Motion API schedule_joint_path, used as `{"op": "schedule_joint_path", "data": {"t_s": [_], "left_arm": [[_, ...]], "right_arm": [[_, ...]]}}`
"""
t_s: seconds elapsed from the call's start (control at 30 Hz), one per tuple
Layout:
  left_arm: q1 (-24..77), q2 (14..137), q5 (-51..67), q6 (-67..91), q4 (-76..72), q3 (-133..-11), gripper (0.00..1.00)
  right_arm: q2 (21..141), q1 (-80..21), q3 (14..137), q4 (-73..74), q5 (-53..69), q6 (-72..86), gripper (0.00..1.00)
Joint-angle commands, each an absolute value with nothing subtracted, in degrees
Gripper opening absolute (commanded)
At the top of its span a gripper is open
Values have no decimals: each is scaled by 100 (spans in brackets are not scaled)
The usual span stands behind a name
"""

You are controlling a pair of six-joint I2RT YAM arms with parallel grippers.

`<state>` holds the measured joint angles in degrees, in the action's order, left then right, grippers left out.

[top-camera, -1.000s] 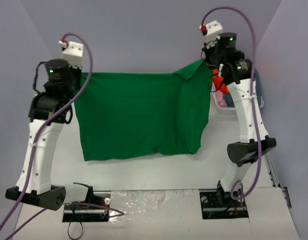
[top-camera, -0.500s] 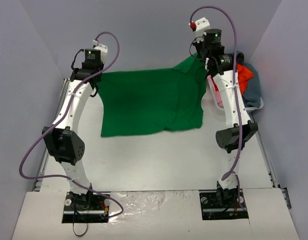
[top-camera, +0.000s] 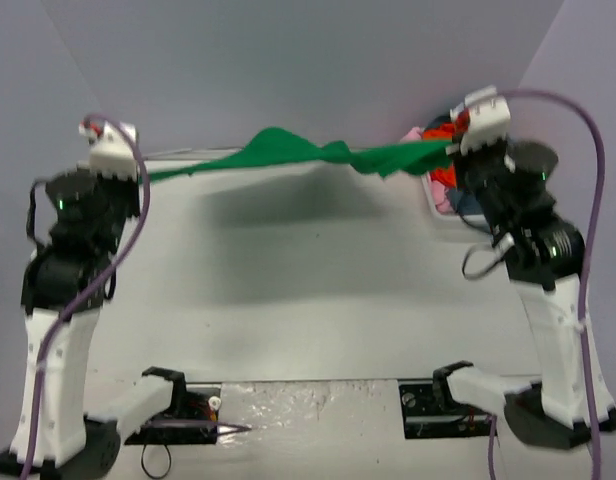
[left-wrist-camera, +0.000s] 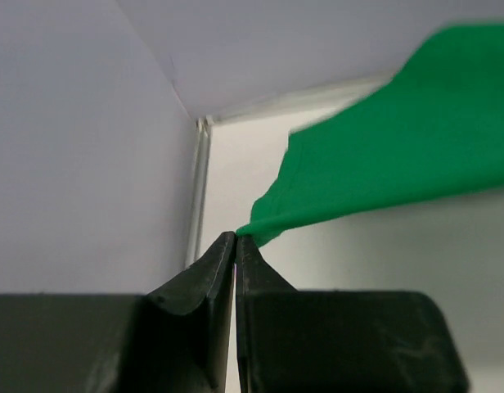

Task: Fold and stack the t-shirts
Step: Flatten out the tshirt

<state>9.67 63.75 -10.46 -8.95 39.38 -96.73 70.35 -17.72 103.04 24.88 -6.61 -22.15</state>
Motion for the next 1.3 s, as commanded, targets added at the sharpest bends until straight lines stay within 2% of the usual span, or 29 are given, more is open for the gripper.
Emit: {"op": "schedule_joint_path", "data": {"t_s": [0.0,0.1,0.13,0.17,0.2,0.23,0.27,0.3,0.33,0.37,0.47,0.57,0.67,0.73,0.77,0.83,0.87,0.9,0.93,0.97,1.1,1.17,1.23,1.27], "left_arm": [[923,5443,-511,-1160,4675,-7914,2],[914,4400,-1,-1440,5148,-6563,2],[836,4177,357,-1833,5263,-6574,3],[600,3766,569,-1933,5491,-6609,8],[572,3570,684,-2055,5519,-6609,18],[571,3386,903,-2483,5572,-6662,50],[580,3253,1097,-2713,5764,-6723,67],[589,3348,1334,-2907,5896,-6845,73],[606,3505,1327,-2909,5993,-7116,73],[598,3785,1310,-2857,6020,-7215,74],[589,4147,1275,-2796,5550,-7312,91],[589,4577,1257,-2620,4925,-7444,95],[589,5357,1117,-2277,4450,-7689,94],[598,6042,1107,-1987,4281,-7821,88],[589,6264,1116,-1873,4185,-7901,80],[598,6886,1168,-1574,4009,-7971,74],[615,7108,1212,-1521,3990,-8015,64],[641,7293,1222,-1494,4008,-8155,48],[668,7652,1213,-1538,4104,-8226,43],[703,7786,1230,-1625,4165,-8279,40],[1045,7849,1038,-2574,4026,-7850,41],[1177,7647,723,-2733,3447,-7174,48],[1239,7690,598,-2812,3009,-6779,45],[1239,7795,485,-2665,2884,-6733,38]], "right_arm": [[5953,-1740,8653,2750,-413,-2075,0],[4971,-1688,7167,3468,33,-1986,0],[4792,-1635,6876,3646,331,-2004,0],[4581,-1556,6525,4161,691,-2091,0],[4605,-1547,6617,4436,955,-2188,2],[4588,-1556,6696,4586,871,-2188,12],[4605,-1503,6784,4710,1035,-2267,45],[4701,-1494,6985,4737,1072,-2363,59],[4780,-1503,7118,4711,1020,-2390,69],[4973,-1494,7354,4598,993,-2417,87],[5299,-1494,7646,4238,870,-2434,90],[5948,-1494,7953,3816,651,-2487,91],[6983,-1485,8208,3420,510,-2435,89],[7442,-1485,8462,3270,597,-2374,86],[7862,-1485,8542,3156,615,-2347,85],[8321,-1485,8805,3103,598,-2320,81],[8732,-1477,8902,3120,572,-2268,80],[8902,-1477,8964,3138,589,-2268,79],[9016,-1485,9000,3146,606,-2285,79],[9148,-1485,8956,3155,676,-2337,79],[9176,-1477,8614,3155,616,-2443,80],[9272,-1477,8473,3120,528,-2408,80],[9447,-1477,8490,3068,422,-2268,69],[9692,-1477,8577,3024,404,-2233,59]]}}
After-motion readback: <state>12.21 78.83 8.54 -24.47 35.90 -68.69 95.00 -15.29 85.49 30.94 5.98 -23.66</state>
